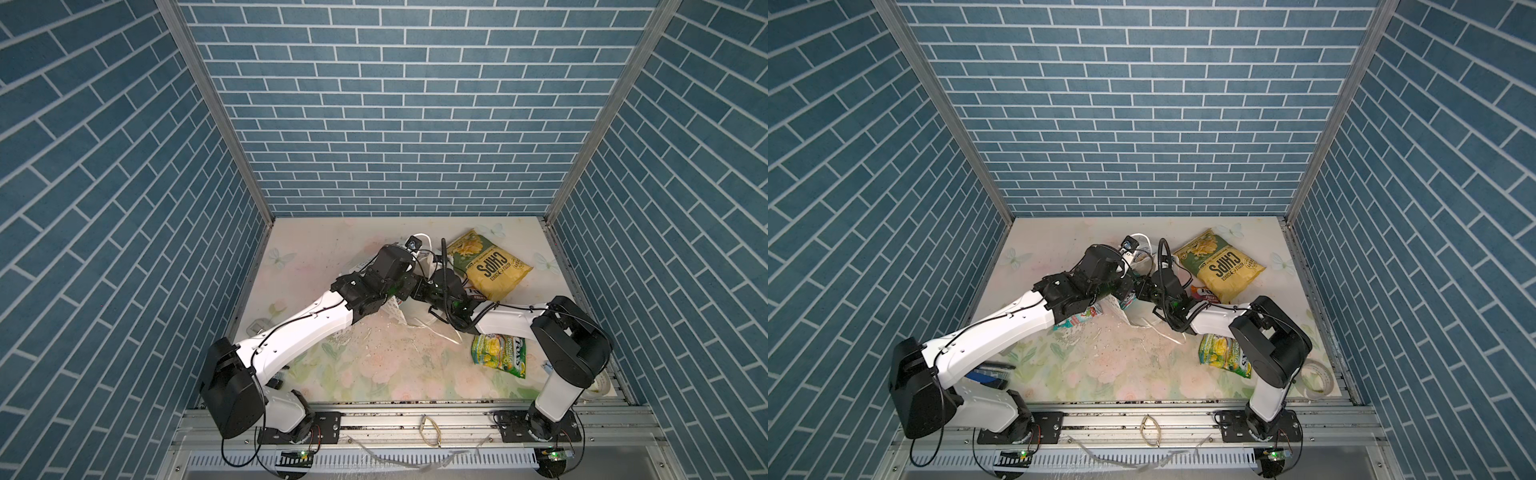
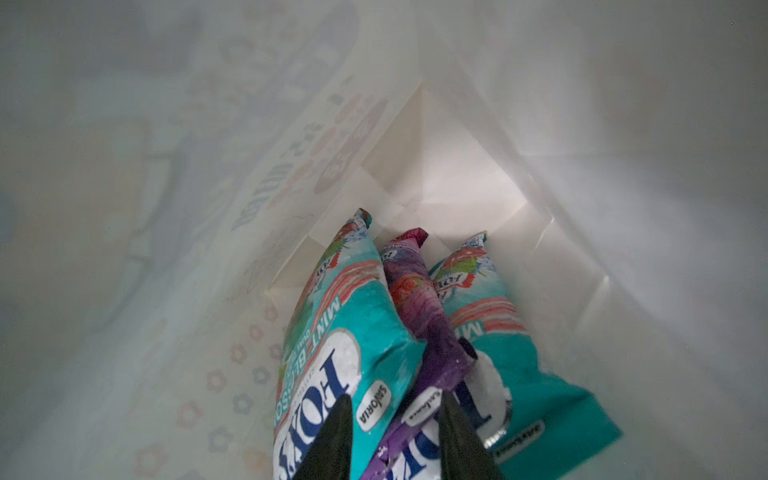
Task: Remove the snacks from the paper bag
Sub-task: 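Grasp a teal mint pack inside the bag with the right gripper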
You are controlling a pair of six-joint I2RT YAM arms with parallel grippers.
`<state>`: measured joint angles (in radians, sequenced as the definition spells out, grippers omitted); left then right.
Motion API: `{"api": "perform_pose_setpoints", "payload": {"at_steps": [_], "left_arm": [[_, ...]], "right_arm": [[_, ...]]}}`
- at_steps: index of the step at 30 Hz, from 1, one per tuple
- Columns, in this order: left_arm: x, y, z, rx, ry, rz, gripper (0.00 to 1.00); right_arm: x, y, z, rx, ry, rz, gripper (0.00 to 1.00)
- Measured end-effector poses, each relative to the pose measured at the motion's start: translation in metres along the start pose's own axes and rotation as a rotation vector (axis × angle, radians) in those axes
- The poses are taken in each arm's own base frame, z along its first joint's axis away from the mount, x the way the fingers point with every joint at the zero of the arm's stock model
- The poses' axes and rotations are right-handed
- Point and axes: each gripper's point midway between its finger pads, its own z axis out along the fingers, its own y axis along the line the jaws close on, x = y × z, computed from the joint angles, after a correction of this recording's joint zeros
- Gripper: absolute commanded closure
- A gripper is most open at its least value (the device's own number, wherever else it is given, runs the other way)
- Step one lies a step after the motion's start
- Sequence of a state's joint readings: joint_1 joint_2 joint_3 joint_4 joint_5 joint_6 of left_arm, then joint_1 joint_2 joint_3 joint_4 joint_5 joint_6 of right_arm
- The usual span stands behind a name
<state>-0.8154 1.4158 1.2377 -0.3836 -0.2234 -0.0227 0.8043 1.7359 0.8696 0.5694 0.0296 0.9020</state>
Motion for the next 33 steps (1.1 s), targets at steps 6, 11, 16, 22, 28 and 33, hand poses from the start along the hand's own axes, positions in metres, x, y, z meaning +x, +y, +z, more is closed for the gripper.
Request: {"api": "perform_pose_setpoints", "payload": {"at_steps": [6,11,16,22,28,33], "left_arm": [[0.000,0.000,0.000,0.001,0.000,0.000,1.00],[-0.001,-0.001,0.001,0.002,-0.003,0.000,1.00],[-0.001,-0.001,0.001,0.001,-0.003,0.000,1.00],[-0.001,-0.001,0.001,0.001,-0.003,0.004,1.00],[-0.001,0.000,0.002,-0.001,-0.003,0.003,1.00],[0.000,0.000,0.003,-0.001,0.001,0.006,1.00]], "right_arm": [[-0.003,0.003,0.000,-0.014,-0.007,0.001,0.65],[-0.004,0.002,0.002,-0.020,-0.006,0.008,0.64],[-0.006,0.003,0.008,-0.032,-0.004,0.016,0.64],[-0.009,0.005,0.016,-0.046,-0.001,0.019,0.64],[-0.010,0.010,0.023,-0.066,0.011,0.027,0.64],[-0.006,0.012,0.031,-0.092,0.034,0.039,0.69]]}}
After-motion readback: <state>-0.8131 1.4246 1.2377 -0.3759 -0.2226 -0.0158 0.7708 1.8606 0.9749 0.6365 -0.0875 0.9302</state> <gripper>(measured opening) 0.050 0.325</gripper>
